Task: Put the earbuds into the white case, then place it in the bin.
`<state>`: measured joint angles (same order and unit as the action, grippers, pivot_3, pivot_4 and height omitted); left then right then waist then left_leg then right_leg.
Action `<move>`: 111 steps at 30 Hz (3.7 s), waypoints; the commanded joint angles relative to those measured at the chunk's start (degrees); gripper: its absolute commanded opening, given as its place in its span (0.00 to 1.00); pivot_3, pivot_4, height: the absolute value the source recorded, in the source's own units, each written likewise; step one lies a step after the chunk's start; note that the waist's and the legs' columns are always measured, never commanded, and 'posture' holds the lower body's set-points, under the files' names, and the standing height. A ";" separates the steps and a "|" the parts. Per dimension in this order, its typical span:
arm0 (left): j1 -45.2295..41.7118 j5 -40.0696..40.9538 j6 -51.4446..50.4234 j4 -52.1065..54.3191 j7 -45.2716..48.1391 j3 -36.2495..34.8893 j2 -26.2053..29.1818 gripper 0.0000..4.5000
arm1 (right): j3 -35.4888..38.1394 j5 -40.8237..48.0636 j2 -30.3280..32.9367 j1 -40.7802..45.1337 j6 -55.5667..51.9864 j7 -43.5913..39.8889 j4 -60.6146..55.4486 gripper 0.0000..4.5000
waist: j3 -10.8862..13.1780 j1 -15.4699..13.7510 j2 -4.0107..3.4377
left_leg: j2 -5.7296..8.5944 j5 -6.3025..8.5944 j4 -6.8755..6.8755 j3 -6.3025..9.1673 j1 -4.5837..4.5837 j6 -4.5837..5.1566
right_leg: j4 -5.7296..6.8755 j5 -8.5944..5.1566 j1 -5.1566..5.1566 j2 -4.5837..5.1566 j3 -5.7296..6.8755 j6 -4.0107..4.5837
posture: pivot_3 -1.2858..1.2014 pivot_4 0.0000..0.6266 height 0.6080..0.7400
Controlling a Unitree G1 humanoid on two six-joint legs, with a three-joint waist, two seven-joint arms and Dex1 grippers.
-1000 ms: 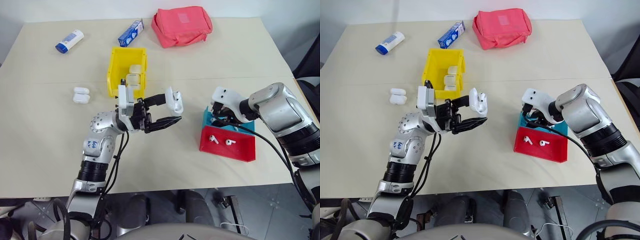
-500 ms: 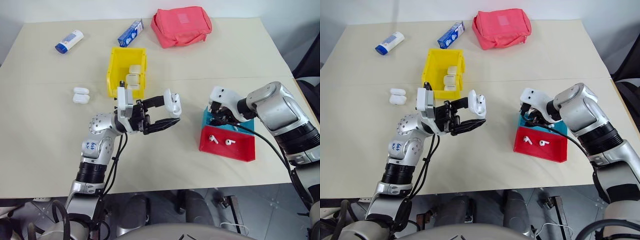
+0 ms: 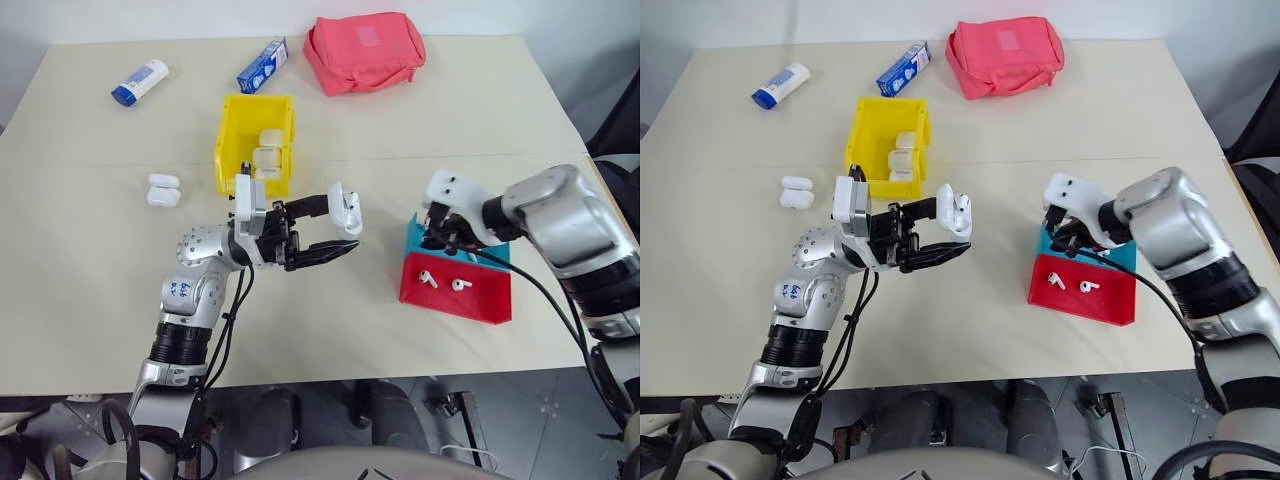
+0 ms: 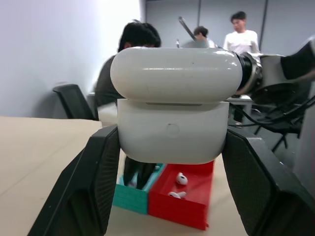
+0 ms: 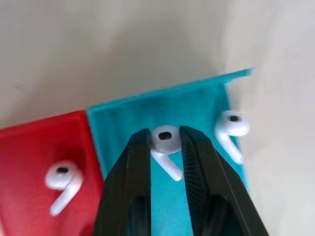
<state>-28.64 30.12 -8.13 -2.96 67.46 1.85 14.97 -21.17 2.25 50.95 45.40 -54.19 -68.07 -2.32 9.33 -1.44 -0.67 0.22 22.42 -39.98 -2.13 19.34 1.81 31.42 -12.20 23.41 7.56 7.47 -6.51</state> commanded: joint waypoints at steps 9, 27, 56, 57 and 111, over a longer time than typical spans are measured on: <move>-7.70 0.70 1.00 -7.66 7.00 1.20 -0.58 0.61 | 34.51 23.07 -0.84 -16.20 -0.14 1.07 -23.37 0.11 | 0.00 0.01 0.01 | -0.02 0.02 0.03 0.00 -0.04 0.00 | -0.03 0.00 -0.04 -0.02 -0.01 -0.01 | 0.52 0.24 1.00; -13.04 -0.11 1.74 -14.68 12.80 2.75 -3.72 0.61 | 43.59 66.68 -21.32 -25.85 -0.49 26.55 -36.93 0.11 | -0.02 0.00 0.05 | -0.02 0.05 0.05 0.02 -0.06 0.08 | 0.02 -0.01 -0.02 0.03 -0.05 0.02 | 0.52 0.24 1.00; -9.92 1.82 -0.31 -7.05 10.89 1.69 -3.30 0.61 | 29.72 58.09 -20.72 -32.94 12.29 28.25 -28.73 0.11 | -0.02 -0.03 0.05 | -0.01 0.07 0.05 0.01 -0.04 0.23 | 0.01 -0.02 -0.01 0.03 -0.06 0.04 | 0.52 0.24 1.00; -9.93 1.84 -0.32 -7.05 10.83 1.66 -3.30 0.61 | 29.59 57.98 -20.31 -32.83 12.14 28.15 -28.70 0.11 | -0.02 -0.02 0.05 | -0.01 0.07 0.05 0.00 -0.04 0.23 | 0.01 -0.02 0.00 0.03 -0.06 0.04 | 0.52 0.24 1.00; -11.07 0.43 1.81 -10.60 10.78 1.01 -4.55 0.61 | 30.34 56.89 -9.09 -28.45 11.12 25.80 -26.56 0.33 | -0.01 -0.11 0.06 | -0.05 0.10 0.08 0.06 0.03 0.26 | -0.21 -0.02 -0.01 0.15 -0.05 0.04 | 0.52 0.24 1.00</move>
<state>-37.62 27.83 -7.80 -15.06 77.30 3.83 11.28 7.92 60.42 41.07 17.11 -42.53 -43.59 -29.23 9.32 -1.55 -0.61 0.17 22.51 -39.91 -2.07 19.37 2.07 31.20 -12.22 23.40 7.71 7.43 -6.47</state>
